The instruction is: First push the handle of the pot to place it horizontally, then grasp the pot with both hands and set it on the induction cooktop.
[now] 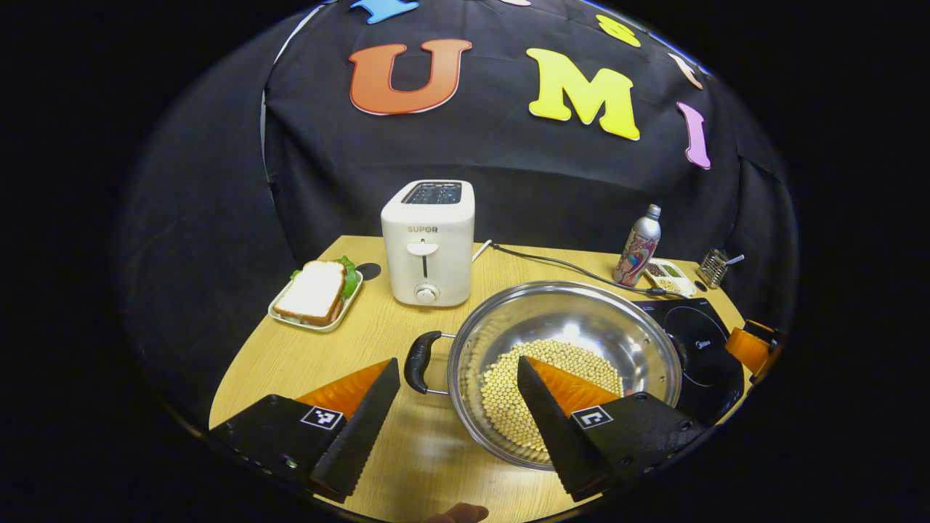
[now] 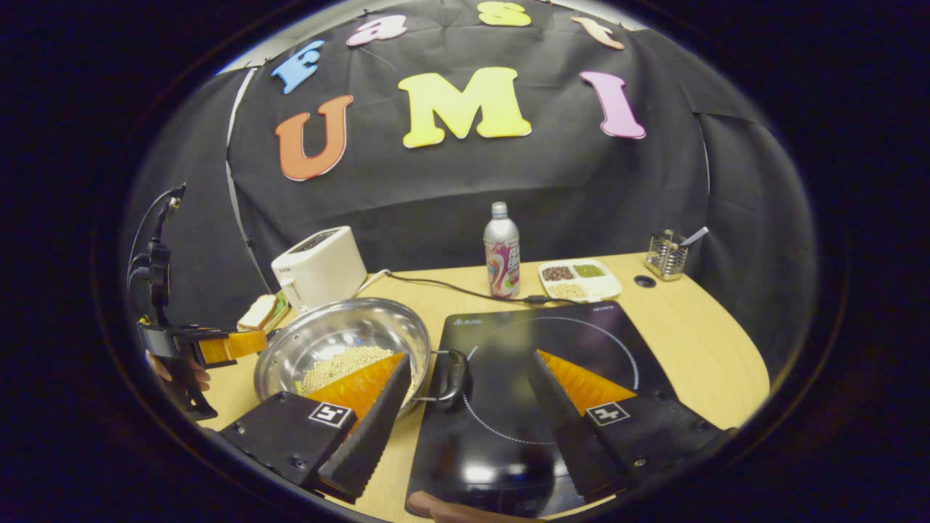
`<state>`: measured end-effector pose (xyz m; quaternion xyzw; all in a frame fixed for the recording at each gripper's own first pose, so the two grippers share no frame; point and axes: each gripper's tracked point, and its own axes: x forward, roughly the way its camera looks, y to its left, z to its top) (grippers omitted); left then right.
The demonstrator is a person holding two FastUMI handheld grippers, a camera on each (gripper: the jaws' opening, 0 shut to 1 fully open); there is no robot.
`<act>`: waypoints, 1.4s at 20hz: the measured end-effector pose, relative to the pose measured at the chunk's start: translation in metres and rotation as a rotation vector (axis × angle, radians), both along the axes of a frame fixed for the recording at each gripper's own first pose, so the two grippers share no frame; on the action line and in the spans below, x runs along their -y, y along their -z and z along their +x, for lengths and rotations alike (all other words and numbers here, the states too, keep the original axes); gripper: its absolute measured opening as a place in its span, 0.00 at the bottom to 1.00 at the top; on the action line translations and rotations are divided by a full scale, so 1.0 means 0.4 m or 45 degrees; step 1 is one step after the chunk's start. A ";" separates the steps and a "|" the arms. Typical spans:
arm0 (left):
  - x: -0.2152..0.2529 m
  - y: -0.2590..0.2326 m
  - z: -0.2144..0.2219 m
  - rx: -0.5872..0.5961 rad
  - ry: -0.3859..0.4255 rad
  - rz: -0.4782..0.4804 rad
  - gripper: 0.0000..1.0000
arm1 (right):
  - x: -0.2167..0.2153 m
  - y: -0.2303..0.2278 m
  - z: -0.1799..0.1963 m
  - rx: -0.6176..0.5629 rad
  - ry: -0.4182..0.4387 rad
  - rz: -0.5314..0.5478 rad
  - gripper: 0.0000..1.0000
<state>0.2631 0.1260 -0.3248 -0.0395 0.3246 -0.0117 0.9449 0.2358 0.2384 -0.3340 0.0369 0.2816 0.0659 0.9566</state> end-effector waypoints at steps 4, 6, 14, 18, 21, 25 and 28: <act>-0.046 0.087 0.048 -0.107 -0.025 0.042 0.98 | -0.047 0.081 0.051 -0.066 0.023 -0.039 0.99; -0.053 0.104 0.065 -0.126 -0.019 0.041 0.98 | -0.075 0.123 0.069 -0.118 0.005 -0.051 0.96; -0.042 0.133 0.099 -0.181 0.035 0.004 0.85 | -0.092 0.181 0.101 -0.209 -0.007 -0.093 0.96; -0.040 0.141 0.097 -0.202 0.061 0.064 0.69 | -0.090 0.189 0.115 -0.196 -0.054 -0.132 0.91; -0.044 0.139 0.087 -0.232 0.052 0.149 0.69 | -0.090 0.187 0.118 -0.188 -0.113 -0.110 0.69; -0.040 0.133 0.064 -0.274 0.025 0.175 0.67 | -0.085 0.180 0.124 -0.186 -0.137 -0.070 0.59; -0.043 0.125 0.040 -0.287 0.011 0.204 0.67 | -0.087 0.178 0.109 -0.222 -0.145 -0.036 0.53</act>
